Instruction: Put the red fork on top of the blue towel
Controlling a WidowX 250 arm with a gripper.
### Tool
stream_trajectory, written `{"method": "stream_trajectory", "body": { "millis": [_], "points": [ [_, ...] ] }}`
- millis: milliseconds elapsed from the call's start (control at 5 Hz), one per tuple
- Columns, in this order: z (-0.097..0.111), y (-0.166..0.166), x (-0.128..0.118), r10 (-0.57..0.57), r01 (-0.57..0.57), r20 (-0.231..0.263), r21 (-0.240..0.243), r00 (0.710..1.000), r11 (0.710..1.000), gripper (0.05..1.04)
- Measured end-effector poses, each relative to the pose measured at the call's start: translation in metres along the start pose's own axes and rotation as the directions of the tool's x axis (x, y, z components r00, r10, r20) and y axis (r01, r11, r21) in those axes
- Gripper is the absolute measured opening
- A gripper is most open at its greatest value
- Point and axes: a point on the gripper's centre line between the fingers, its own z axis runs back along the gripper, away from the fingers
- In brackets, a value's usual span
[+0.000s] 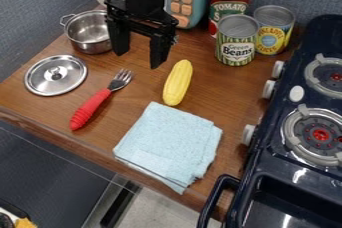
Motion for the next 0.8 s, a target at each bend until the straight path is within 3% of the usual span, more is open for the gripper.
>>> {"method": "stream_trajectory", "body": {
  "millis": [200,600,800],
  "points": [
    [-0.011,0.0,-0.002,0.003,-0.003,-0.031,-0.001,1.0,1.0,1.001],
    [-0.012,0.009,-0.009,0.015,-0.014,-0.044,0.039,0.999,0.999,1.001],
    [-0.015,0.025,-0.018,0.039,-0.034,-0.057,0.089,0.998,0.995,1.001]
  ]
}}
